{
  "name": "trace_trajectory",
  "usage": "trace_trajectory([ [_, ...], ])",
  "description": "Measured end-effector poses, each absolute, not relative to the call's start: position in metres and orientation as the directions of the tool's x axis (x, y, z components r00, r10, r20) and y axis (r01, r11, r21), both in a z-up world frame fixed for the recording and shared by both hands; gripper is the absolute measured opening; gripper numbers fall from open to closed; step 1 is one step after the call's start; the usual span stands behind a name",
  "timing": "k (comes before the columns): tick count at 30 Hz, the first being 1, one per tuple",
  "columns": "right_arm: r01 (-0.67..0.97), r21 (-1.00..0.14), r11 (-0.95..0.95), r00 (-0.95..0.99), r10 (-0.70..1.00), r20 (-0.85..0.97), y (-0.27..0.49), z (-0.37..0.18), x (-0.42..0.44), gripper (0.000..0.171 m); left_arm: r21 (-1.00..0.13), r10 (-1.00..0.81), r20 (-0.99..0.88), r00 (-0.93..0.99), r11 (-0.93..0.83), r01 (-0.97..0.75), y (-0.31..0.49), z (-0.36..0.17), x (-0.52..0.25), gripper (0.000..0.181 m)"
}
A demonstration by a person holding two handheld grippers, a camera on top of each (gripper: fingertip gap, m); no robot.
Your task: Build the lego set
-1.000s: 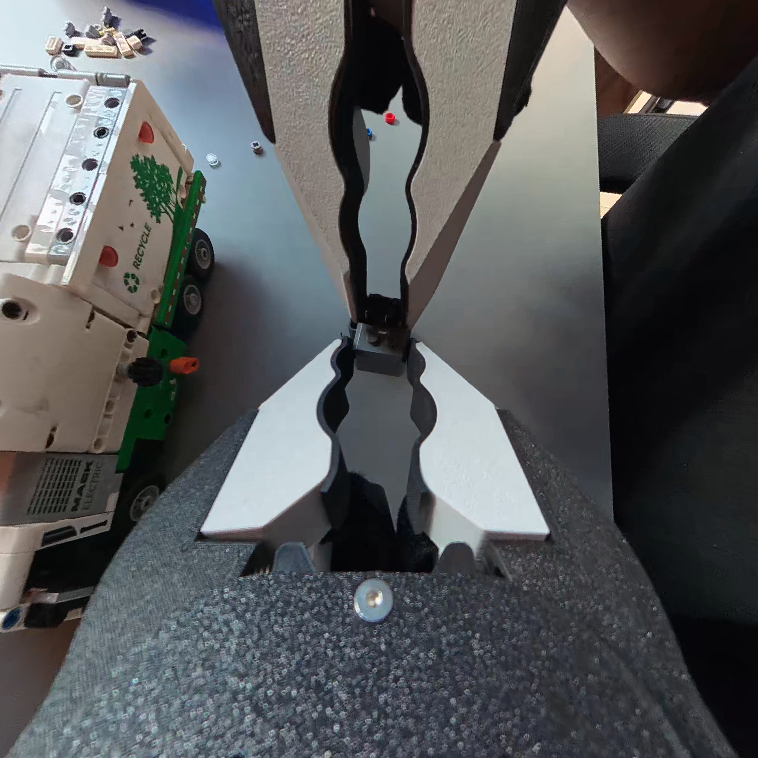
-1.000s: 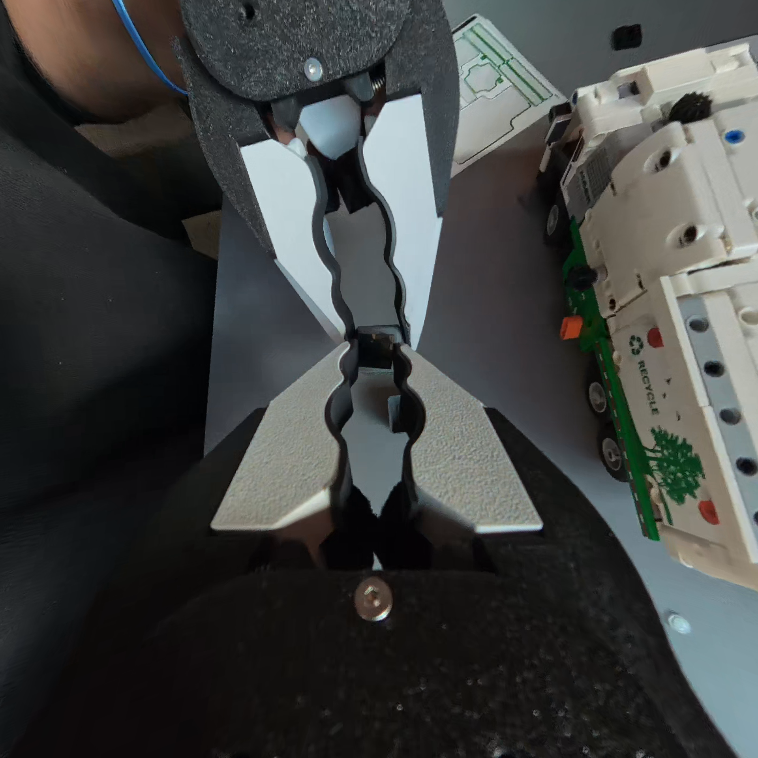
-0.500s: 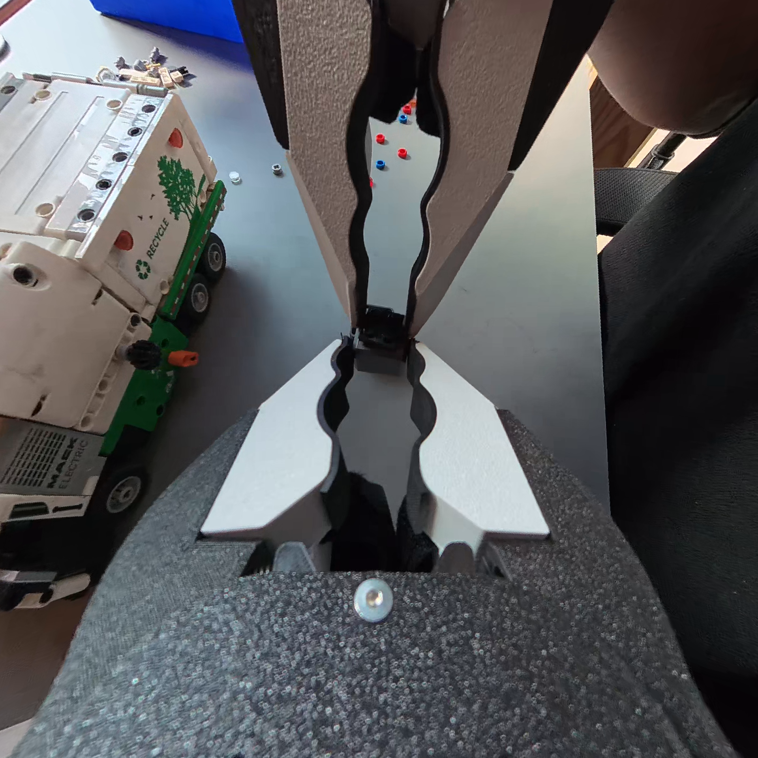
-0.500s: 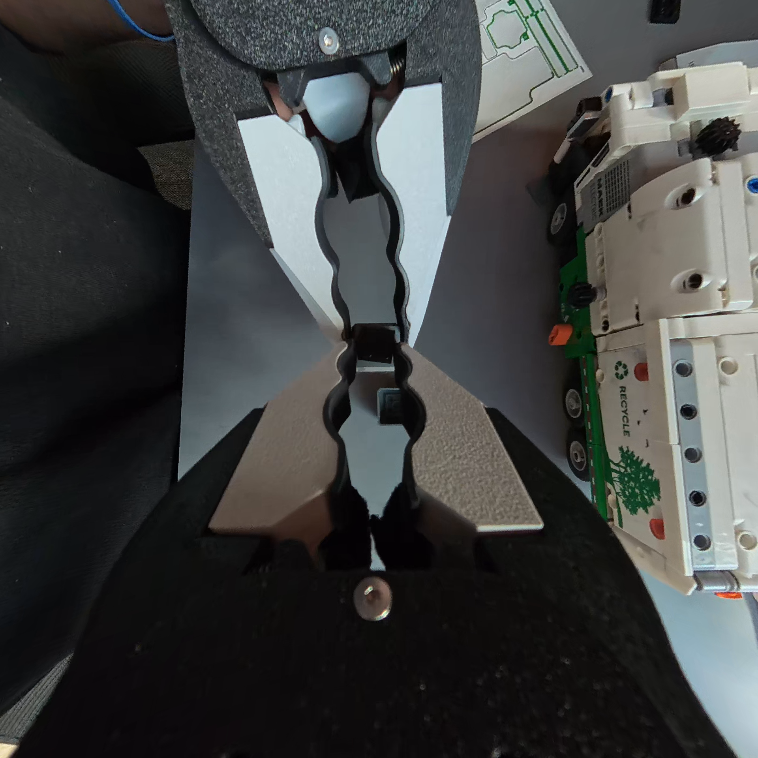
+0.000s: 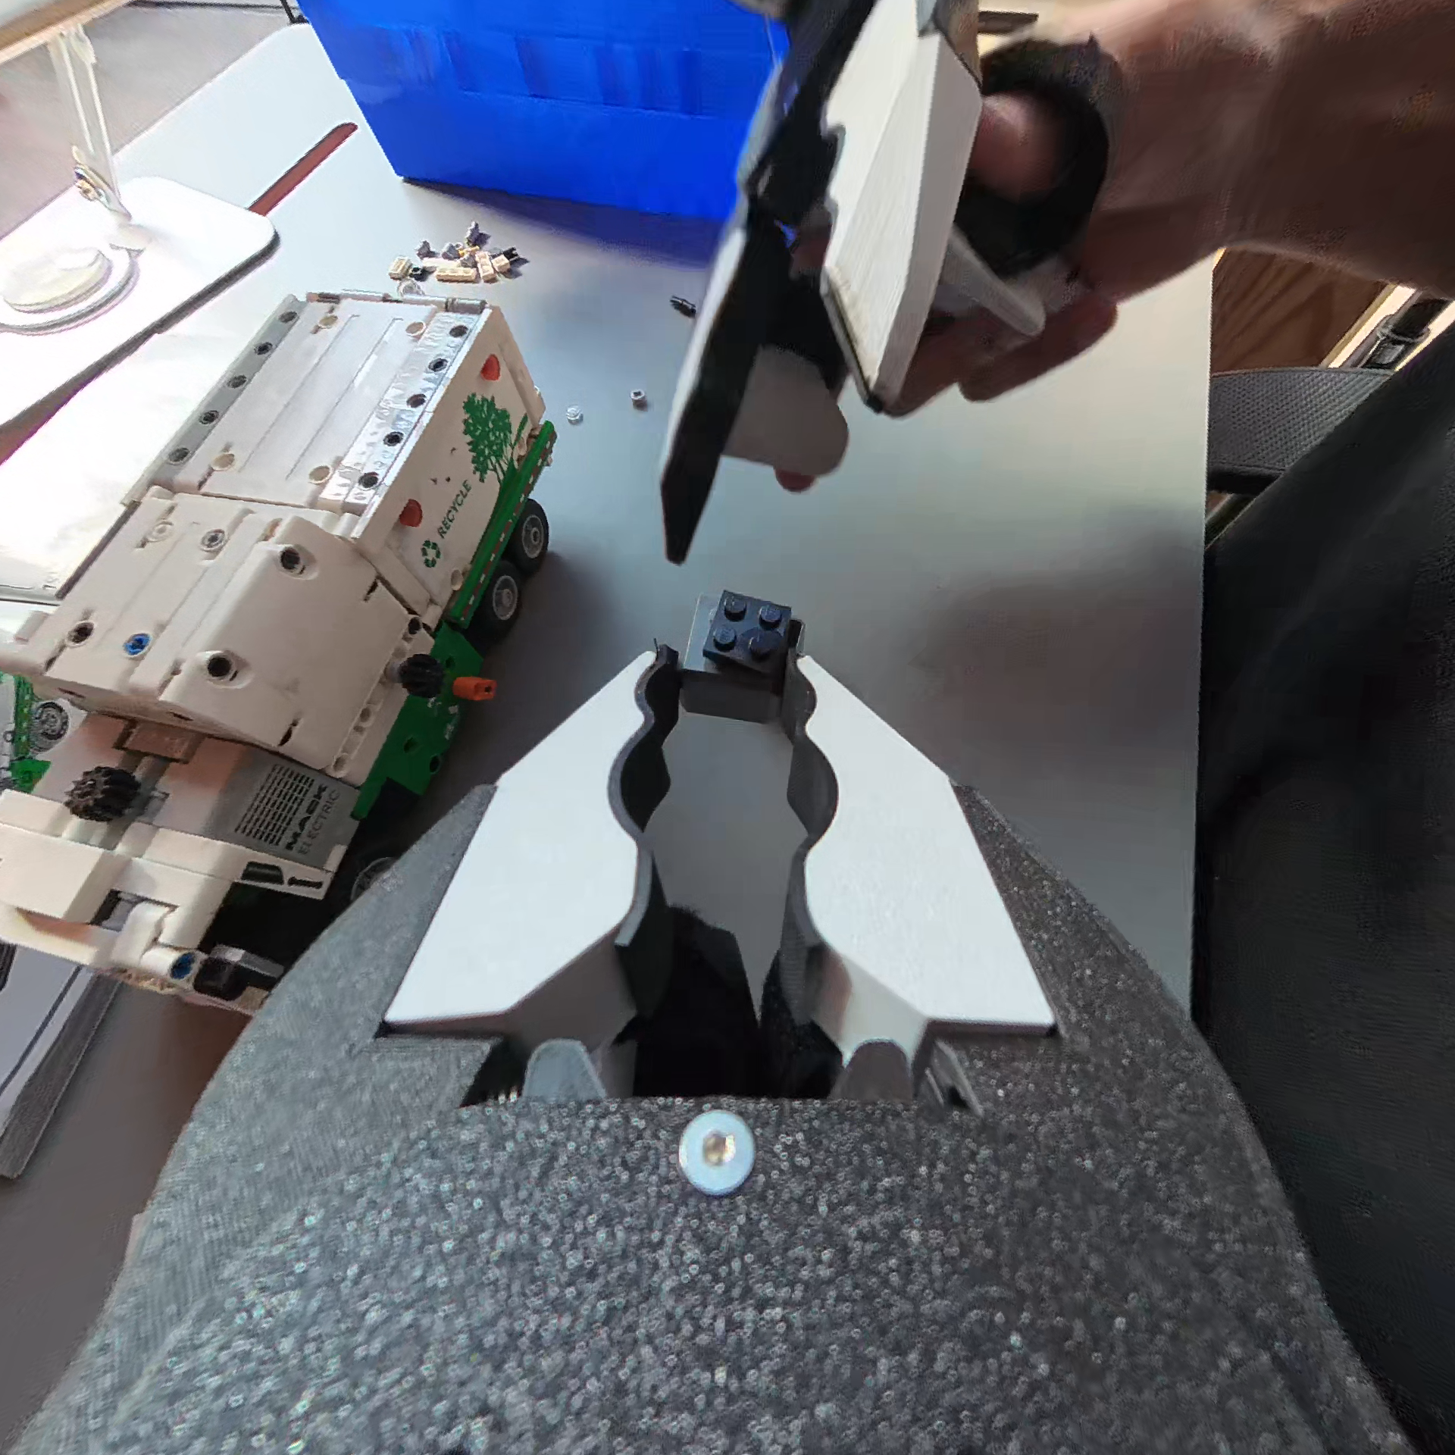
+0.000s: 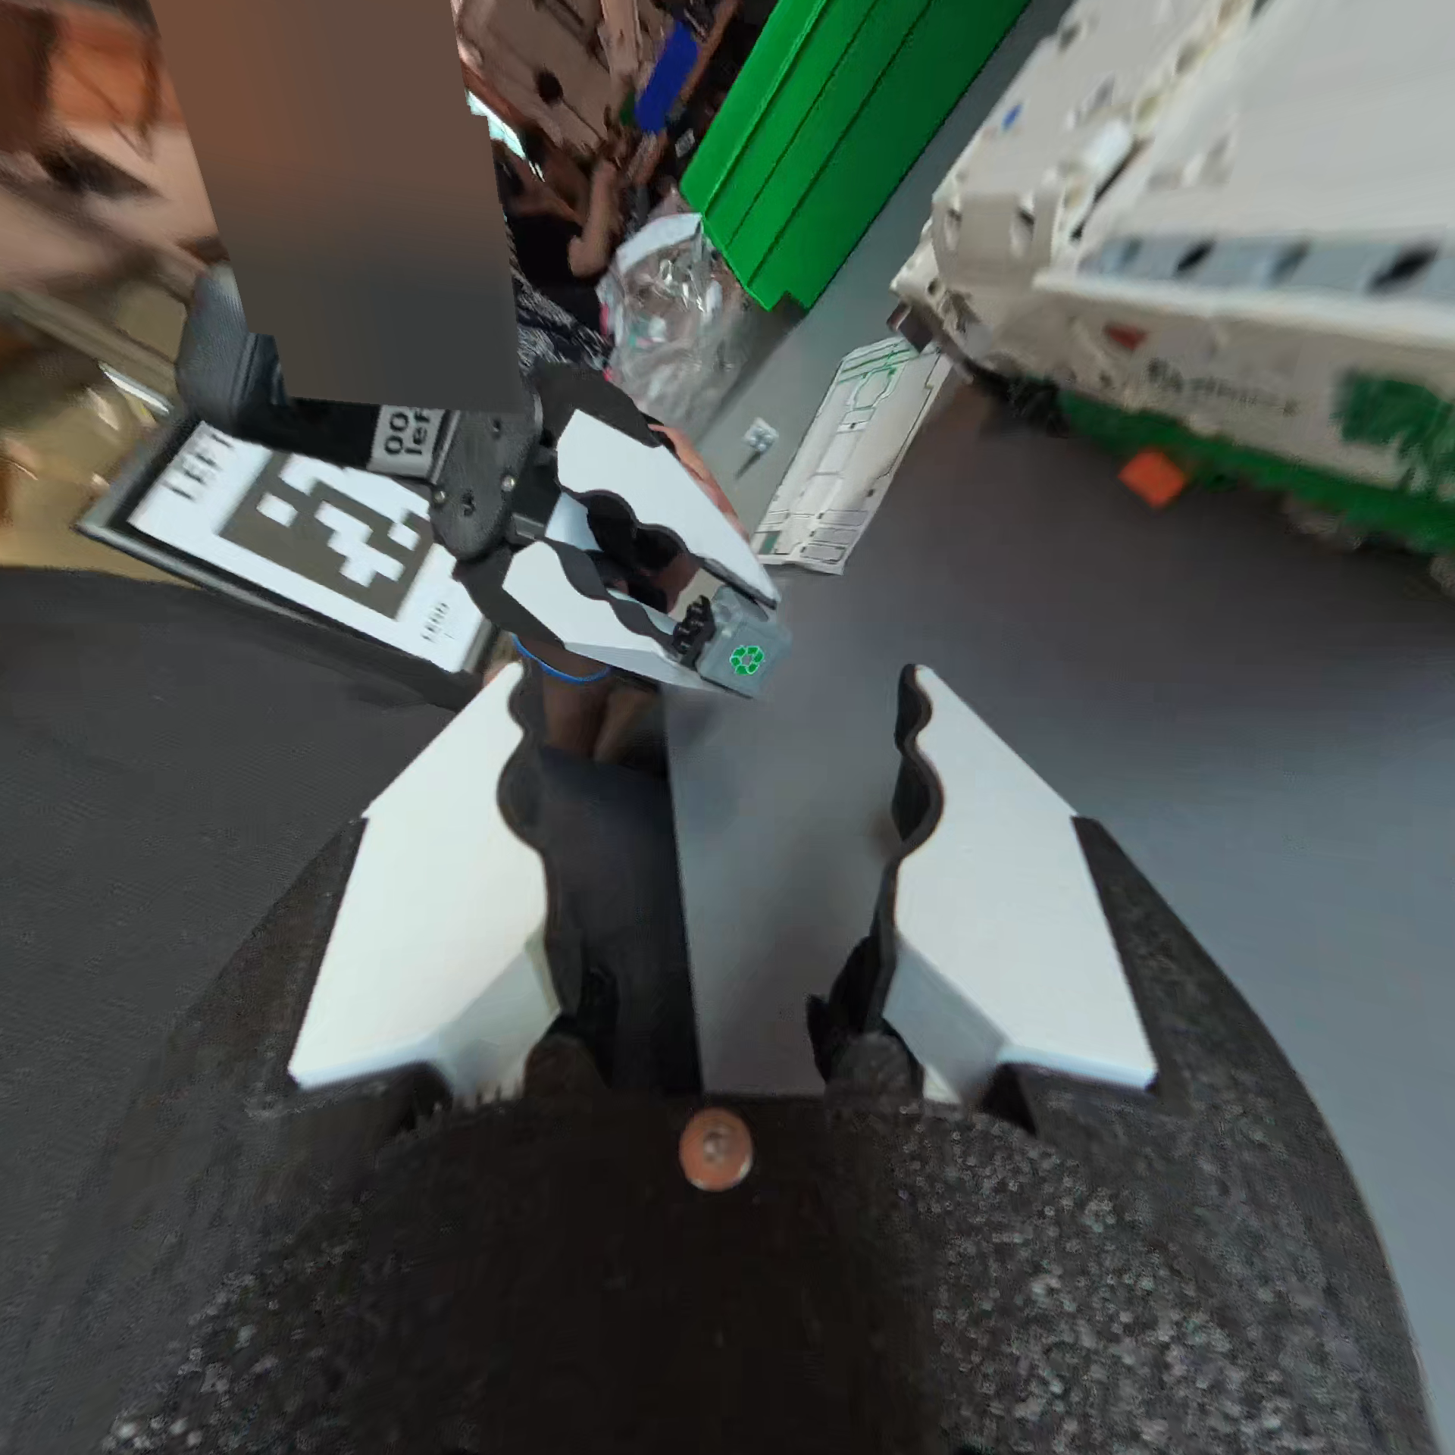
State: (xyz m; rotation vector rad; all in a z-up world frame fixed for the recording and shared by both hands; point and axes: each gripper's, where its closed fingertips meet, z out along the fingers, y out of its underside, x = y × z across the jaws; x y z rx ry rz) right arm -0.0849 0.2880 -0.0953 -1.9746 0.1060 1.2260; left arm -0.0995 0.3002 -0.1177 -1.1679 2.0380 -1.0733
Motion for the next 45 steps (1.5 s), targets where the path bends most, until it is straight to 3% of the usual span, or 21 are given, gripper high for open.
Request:
trace_trajectory([
  [1,-0.527,-0.504,-0.685,0.458,0.271,-0.847,0.287,-0.099,-0.091,0.088,-0.848,-0.884,-0.059,-0.463,0.289,-0.444,0.299,-0.116,-0.101,0.025],
  [4,-0.631,-0.371,-0.681,0.327,0.201,-0.924,0.288,-0.101,-0.113,0.088,-0.862,-0.894,-0.041,-0.446,0.257,-0.436,0.292,-0.108,-0.105,0.025],
  [15,-0.638,-0.267,-0.722,0.188,0.191,-0.964,0.292,-0.097,-0.131,0.031,-0.877,-0.903,-0.085,-0.42,0.269,-0.399,0.288,-0.104,-0.112,0.024],
  [28,-0.569,-0.259,-0.78,0.199,0.175,-0.964,0.288,-0.105,-0.137,0.027,-0.795,-0.805,-0.342,-0.484,0.523,-0.307,0.287,-0.111,-0.115,0.024],
  [34,-0.554,-0.32,-0.768,0.253,0.211,-0.944,0.286,-0.106,-0.137,0.027,-0.75,-0.76,-0.449,-0.47,0.607,-0.264,0.286,-0.11,-0.114,0.024],
  [38,-0.524,-0.397,-0.753,0.336,0.245,-0.909,0.285,-0.107,-0.136,0.026,-0.73,-0.741,-0.482,-0.468,0.635,-0.253,0.285,-0.111,-0.113,0.024],
  [45,-0.569,-0.399,-0.719,0.293,0.276,-0.915,0.286,-0.1,-0.135,0.027,-0.745,-0.749,-0.51,-0.423,0.631,-0.218,0.286,-0.104,-0.111,0.024],
])
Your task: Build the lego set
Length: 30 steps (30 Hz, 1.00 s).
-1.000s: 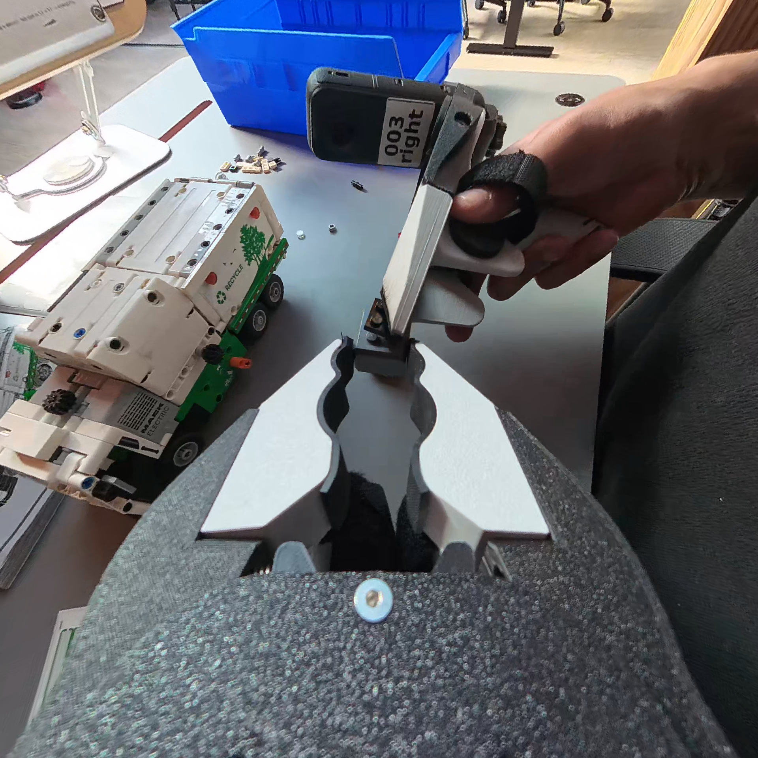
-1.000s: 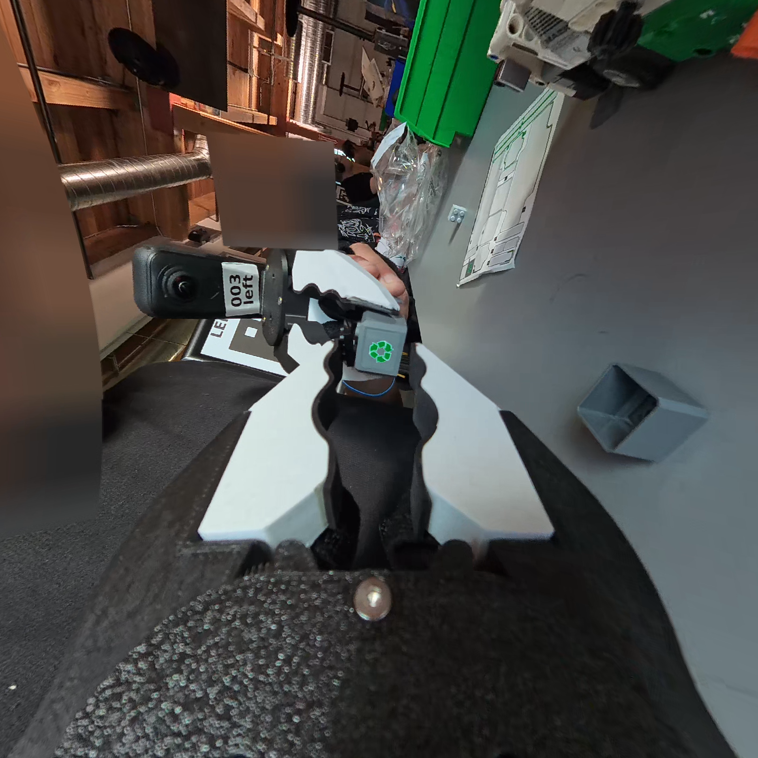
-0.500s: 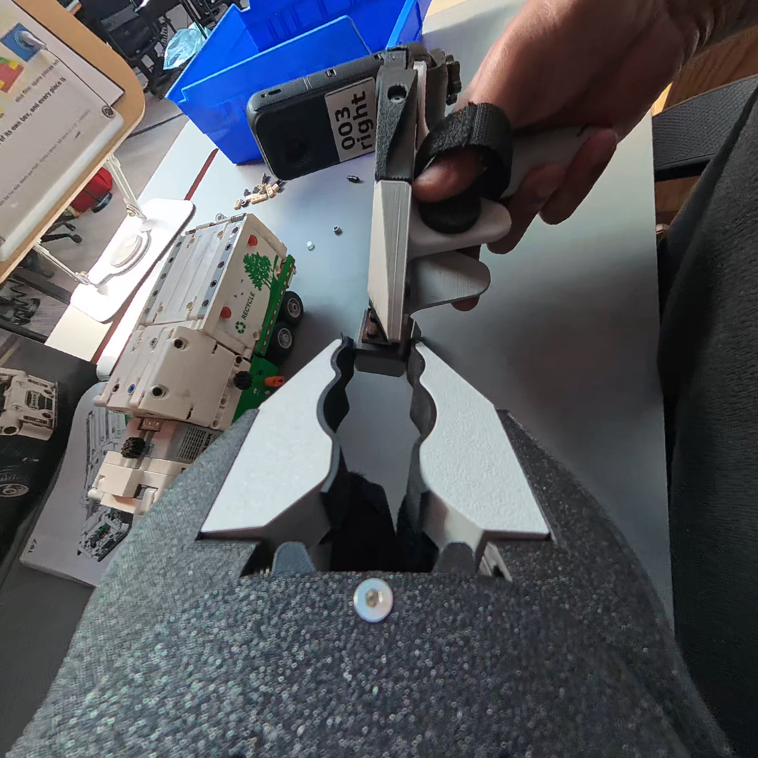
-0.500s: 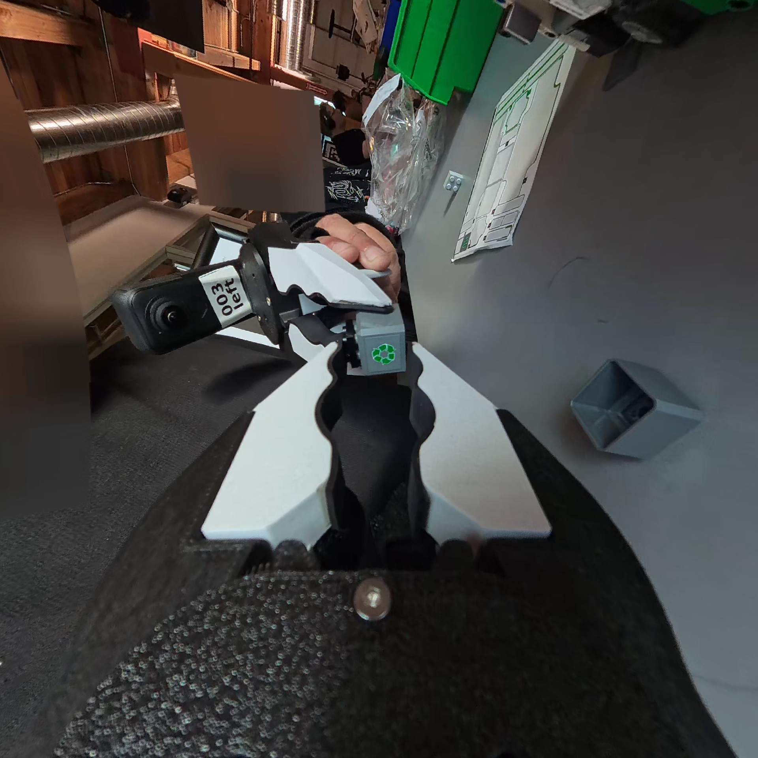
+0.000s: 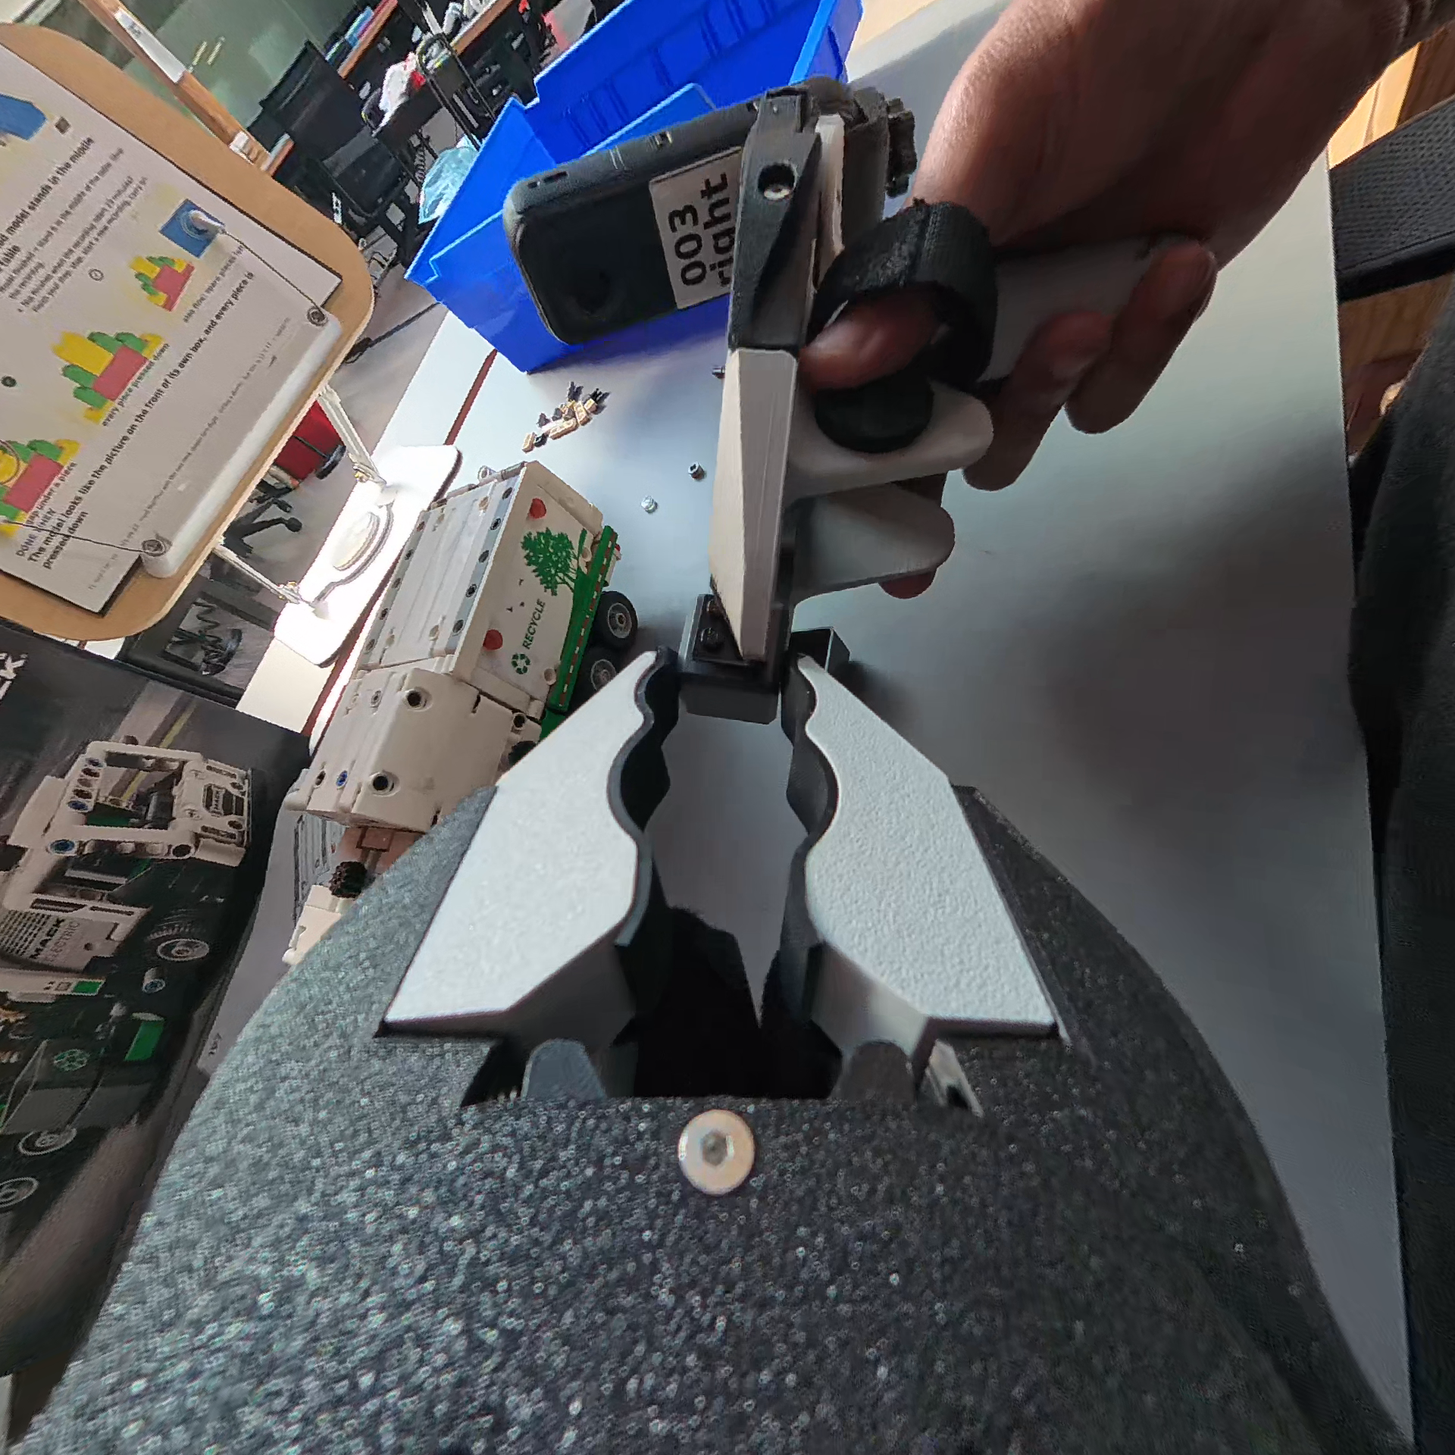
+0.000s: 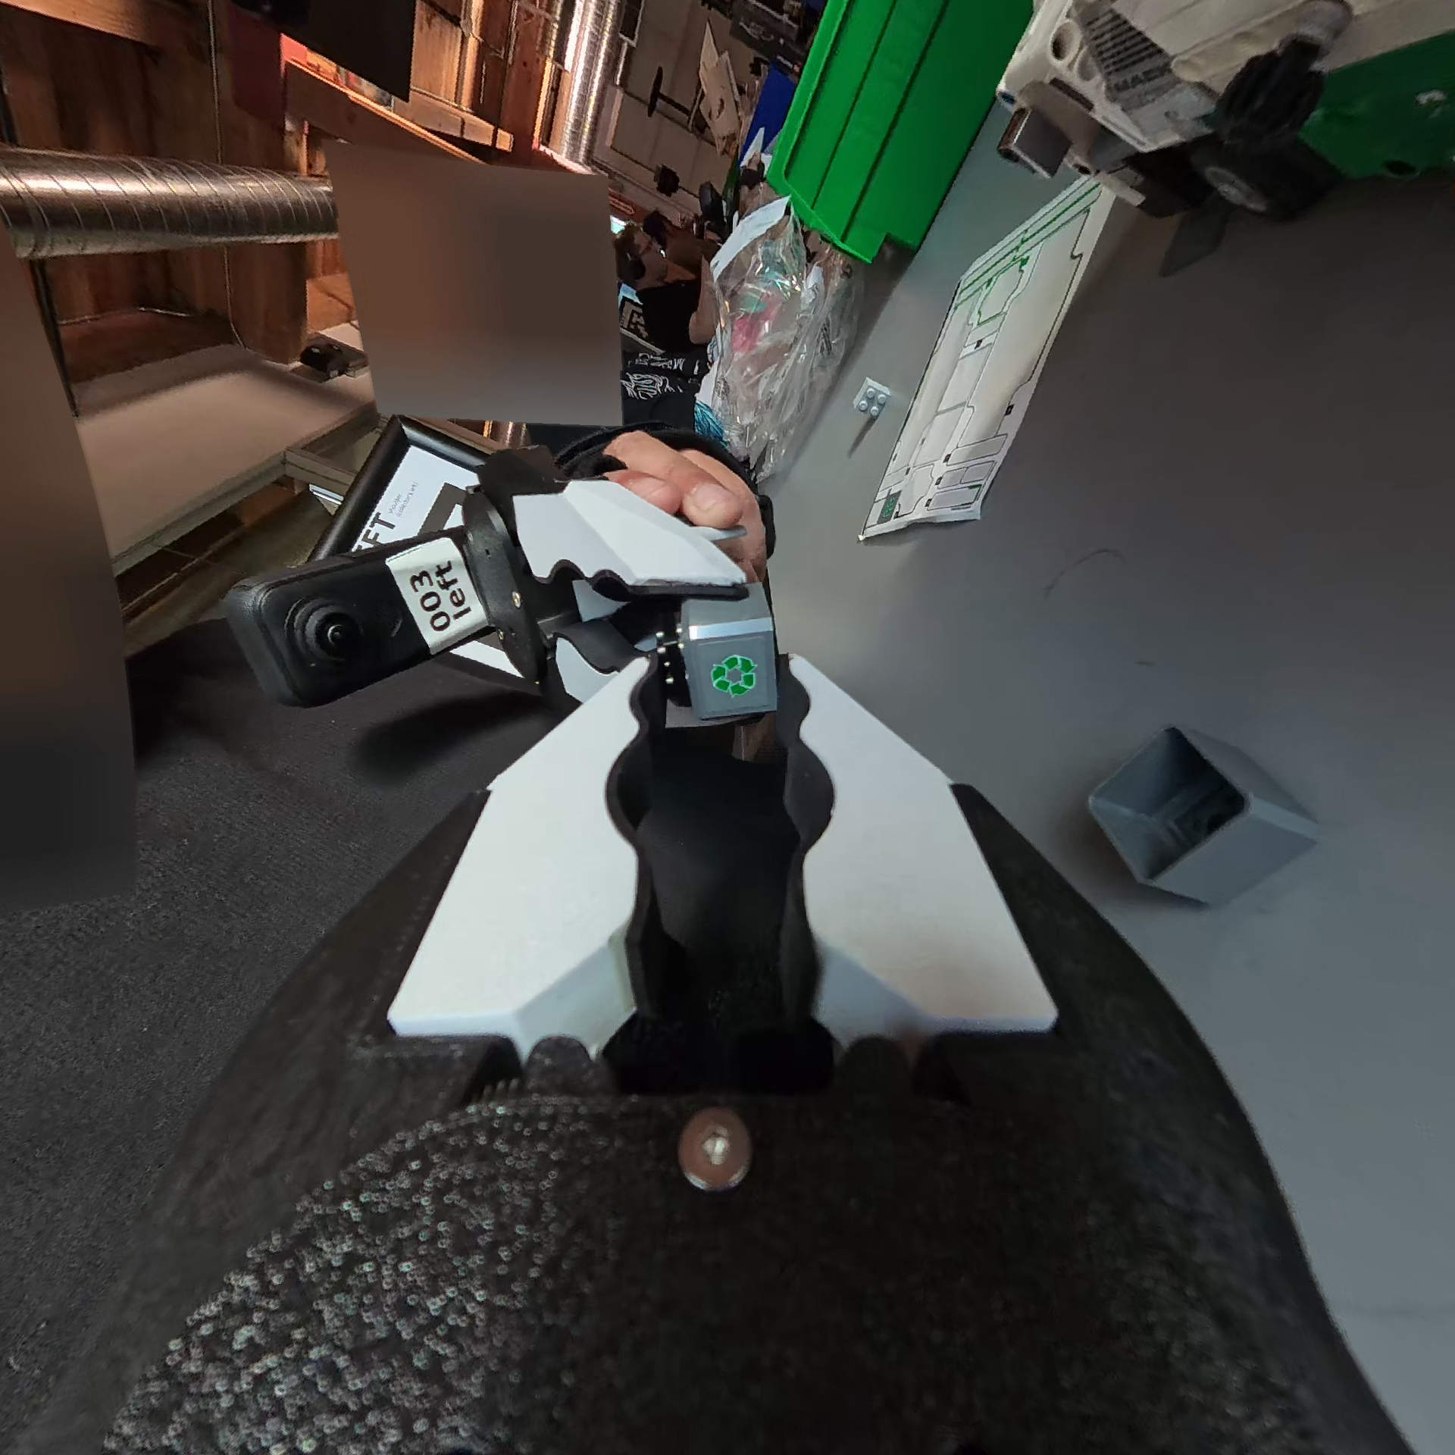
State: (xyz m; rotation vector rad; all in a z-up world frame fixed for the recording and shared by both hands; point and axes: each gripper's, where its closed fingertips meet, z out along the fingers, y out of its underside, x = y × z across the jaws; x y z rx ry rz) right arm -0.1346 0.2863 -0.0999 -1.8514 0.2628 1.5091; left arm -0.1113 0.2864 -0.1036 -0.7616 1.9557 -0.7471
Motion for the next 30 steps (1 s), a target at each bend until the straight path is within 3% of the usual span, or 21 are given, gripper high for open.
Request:
trace_trajectory([
  [9,-0.518,-0.539,-0.664,0.314,0.439,-0.842,0.276,-0.076,-0.135,0.026,-0.929,-0.869,-0.206,-0.45,0.318,-0.189,0.274,-0.079,-0.116,0.029],
  [12,-0.452,-0.666,-0.593,0.451,0.493,-0.744,0.276,-0.075,-0.131,0.026,-0.972,-0.871,0.037,-0.489,0.083,-0.221,0.276,-0.072,-0.12,0.038],
  [15,-0.265,-0.815,-0.516,0.641,0.537,-0.549,0.276,-0.083,-0.13,0.026,-0.947,-0.759,0.296,-0.58,-0.156,-0.279,0.273,-0.061,-0.127,0.037],
  [20,-0.115,-0.9,-0.421,0.714,0.594,-0.369,0.274,-0.078,-0.134,0.026,-0.947,-0.729,0.3,-0.615,-0.151,-0.283,0.271,-0.064,-0.128,0.031],
  [30,-0.066,-0.924,-0.377,0.741,0.601,-0.298,0.274,-0.079,-0.132,0.026,-0.954,-0.75,0.272,-0.603,-0.129,-0.27,0.268,-0.066,-0.122,0.033],
])
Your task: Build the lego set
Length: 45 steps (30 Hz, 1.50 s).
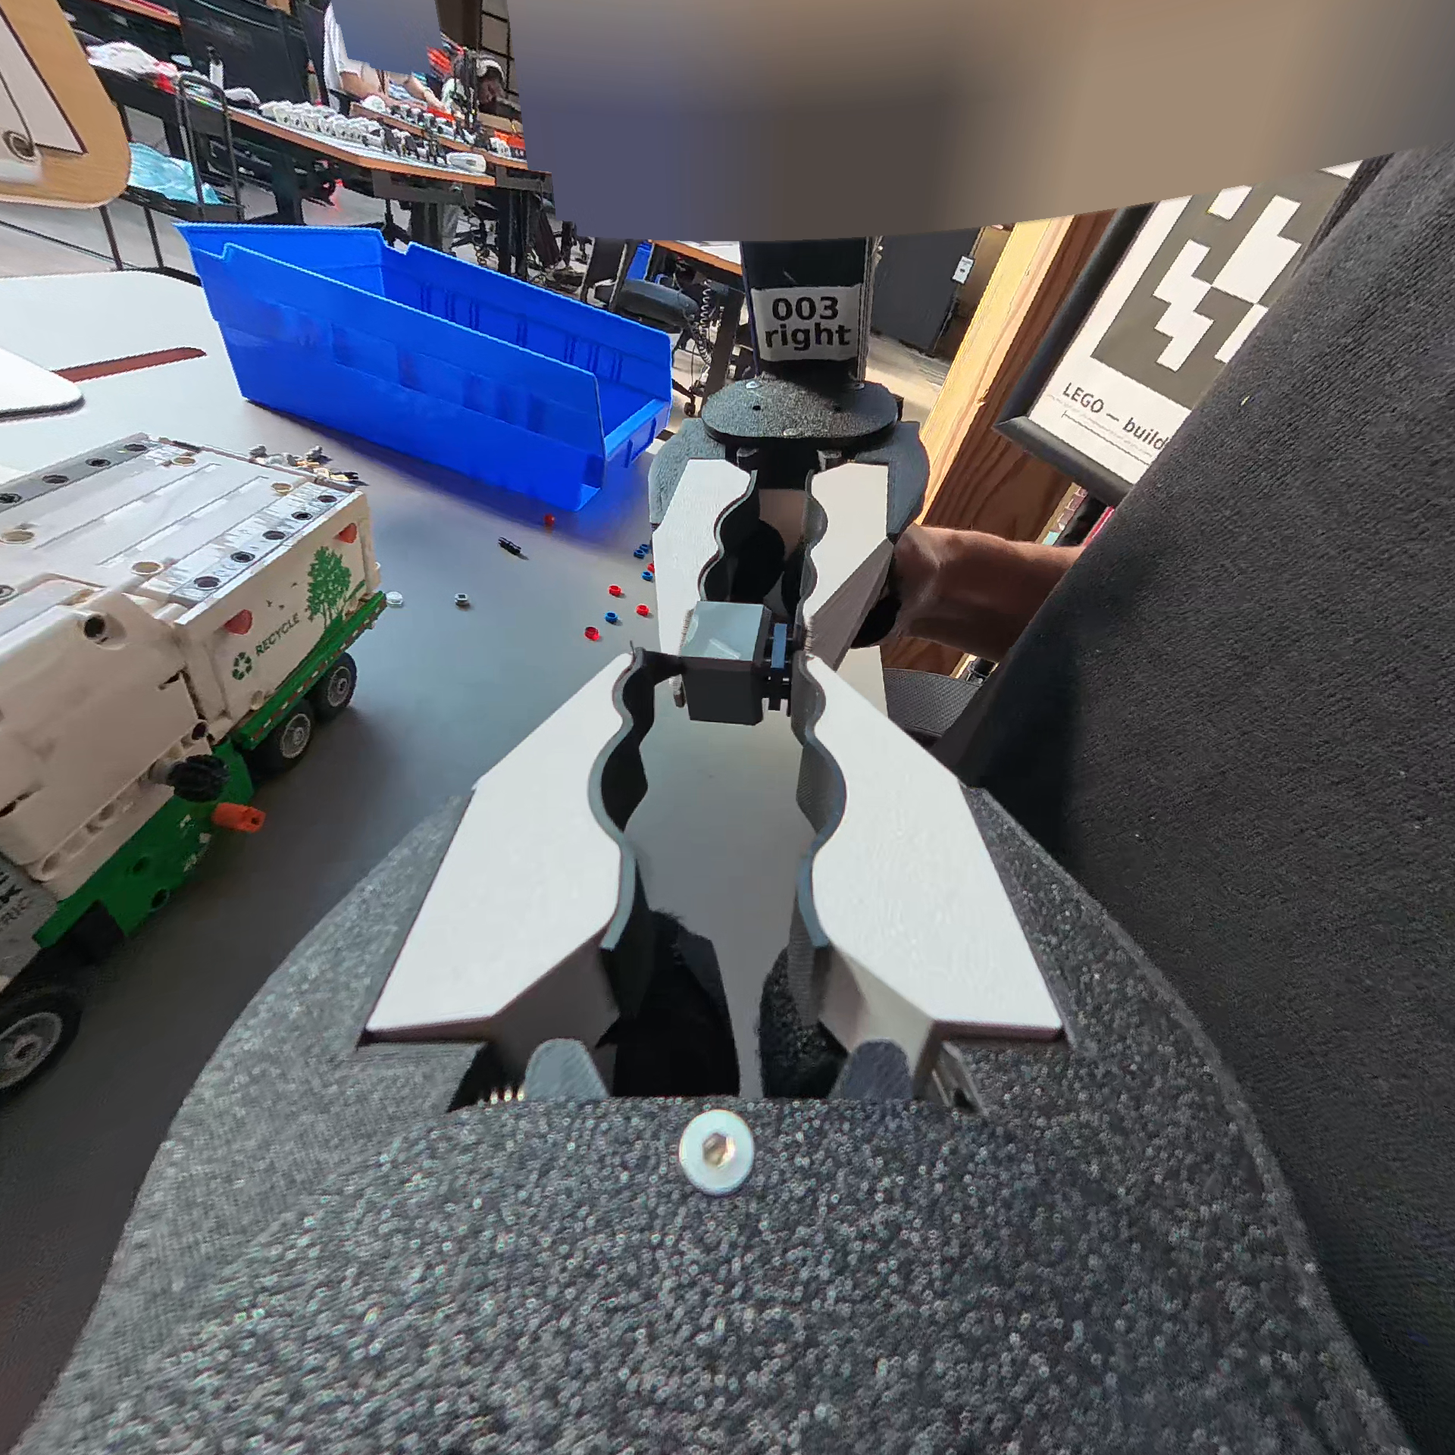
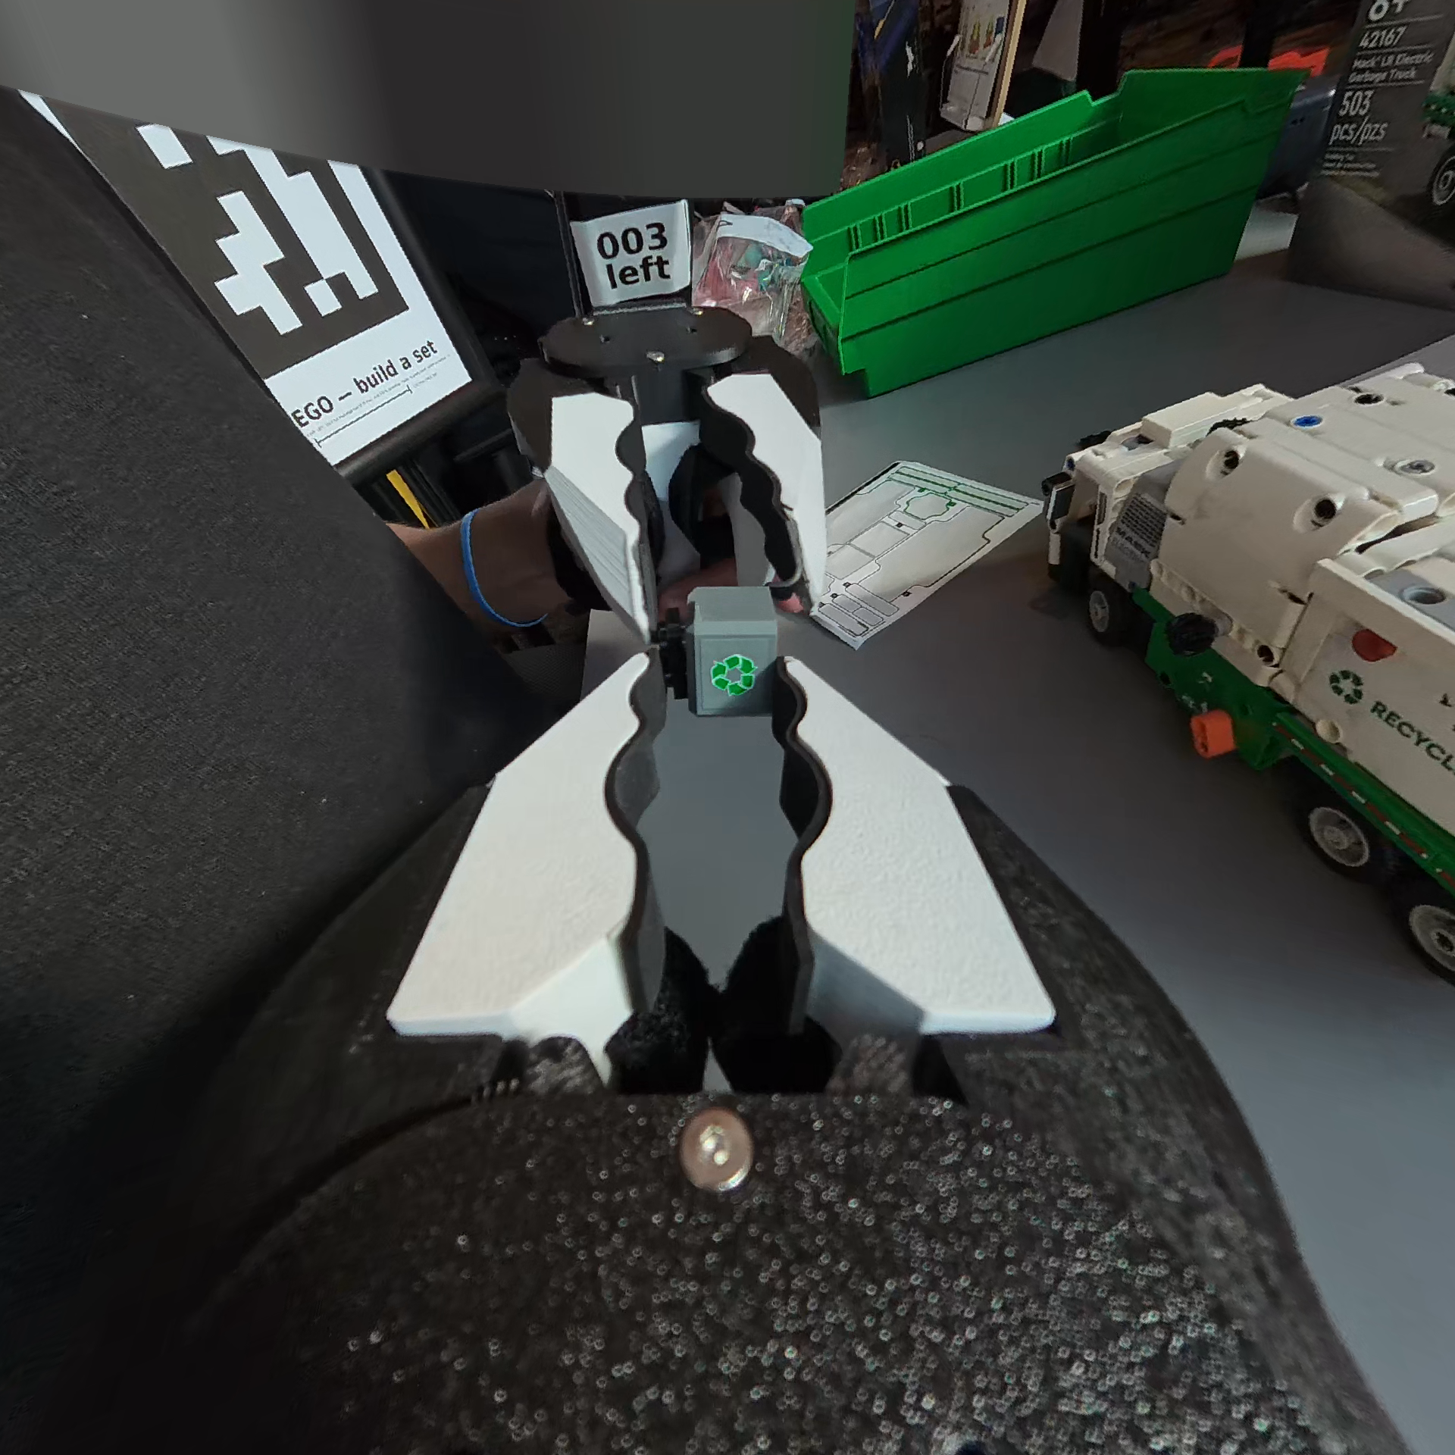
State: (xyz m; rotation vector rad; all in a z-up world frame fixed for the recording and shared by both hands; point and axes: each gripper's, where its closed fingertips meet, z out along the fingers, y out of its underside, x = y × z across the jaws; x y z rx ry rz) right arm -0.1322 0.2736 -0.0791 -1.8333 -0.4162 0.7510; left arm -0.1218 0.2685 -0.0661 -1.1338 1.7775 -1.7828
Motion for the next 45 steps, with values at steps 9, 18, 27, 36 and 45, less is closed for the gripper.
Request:
trace_trajectory([
  [9,-0.096,-0.91,-0.403,0.709,0.614,-0.347,0.272,-0.078,-0.133,0.026,-0.978,-0.801,0.175,-0.572,-0.074,-0.196,0.265,-0.063,-0.12,0.027],
  [18,-0.043,-0.88,-0.473,0.676,0.635,-0.374,0.263,-0.085,-0.136,0.025,-0.967,-0.793,0.229,-0.564,-0.118,-0.228,0.259,-0.069,-0.121,0.027],
  [27,0.014,-0.92,-0.392,0.734,0.629,-0.256,0.268,-0.08,-0.136,0.027,-0.991,-0.823,0.082,-0.562,-0.006,-0.136,0.261,-0.063,-0.124,0.026],
  [36,0.118,-0.896,-0.428,0.722,0.657,-0.219,0.258,-0.089,-0.141,0.025,-0.985,-0.8,0.1,-0.592,0.003,-0.171,0.253,-0.07,-0.128,0.026],
  [45,0.002,-0.916,-0.4,0.733,0.624,-0.271,0.264,-0.085,-0.134,0.027,-0.984,-0.825,0.111,-0.554,-0.014,-0.176,0.257,-0.069,-0.122,0.025],
])
